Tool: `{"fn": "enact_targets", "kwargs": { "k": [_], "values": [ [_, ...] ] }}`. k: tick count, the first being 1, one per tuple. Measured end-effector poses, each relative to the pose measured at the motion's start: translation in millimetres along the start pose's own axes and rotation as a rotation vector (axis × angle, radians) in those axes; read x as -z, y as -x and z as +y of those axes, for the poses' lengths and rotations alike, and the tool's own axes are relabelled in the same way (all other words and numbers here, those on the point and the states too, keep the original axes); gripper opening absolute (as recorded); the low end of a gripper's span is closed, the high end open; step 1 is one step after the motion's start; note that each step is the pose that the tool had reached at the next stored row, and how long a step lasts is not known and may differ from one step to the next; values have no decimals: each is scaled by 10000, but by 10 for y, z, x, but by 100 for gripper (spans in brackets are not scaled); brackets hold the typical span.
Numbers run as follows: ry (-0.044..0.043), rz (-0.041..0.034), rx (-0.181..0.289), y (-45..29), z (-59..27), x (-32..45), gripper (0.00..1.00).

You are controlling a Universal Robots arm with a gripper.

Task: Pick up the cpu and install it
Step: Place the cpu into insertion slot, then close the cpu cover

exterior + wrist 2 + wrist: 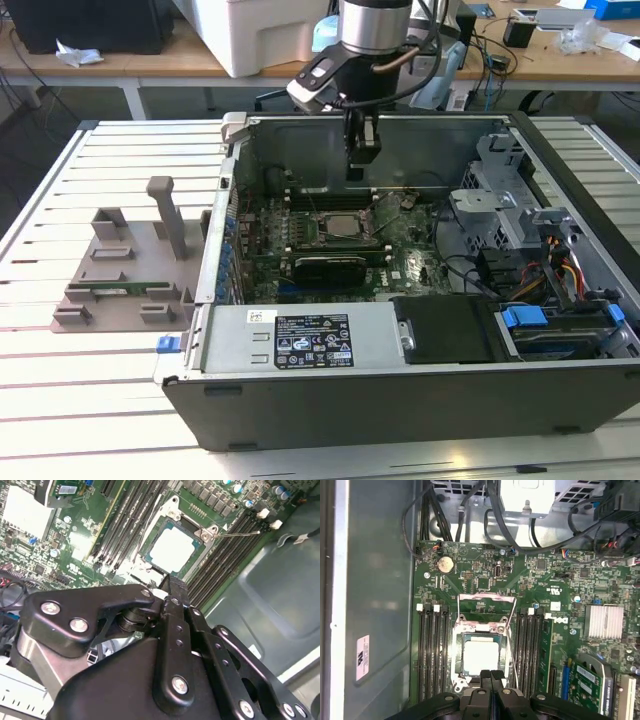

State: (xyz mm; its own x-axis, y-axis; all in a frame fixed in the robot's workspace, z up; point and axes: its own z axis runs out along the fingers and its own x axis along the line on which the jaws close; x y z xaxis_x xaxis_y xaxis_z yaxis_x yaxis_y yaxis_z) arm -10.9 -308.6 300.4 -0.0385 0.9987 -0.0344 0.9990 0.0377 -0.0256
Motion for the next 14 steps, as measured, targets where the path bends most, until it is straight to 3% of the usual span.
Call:
{"fn": "enact_targets", "kwargs": {
  "k": [12,14],
  "values": [
    [0,0,0,1,-1,26,11],
    [0,-1,-1,3,55,28,11]
  ]
}}
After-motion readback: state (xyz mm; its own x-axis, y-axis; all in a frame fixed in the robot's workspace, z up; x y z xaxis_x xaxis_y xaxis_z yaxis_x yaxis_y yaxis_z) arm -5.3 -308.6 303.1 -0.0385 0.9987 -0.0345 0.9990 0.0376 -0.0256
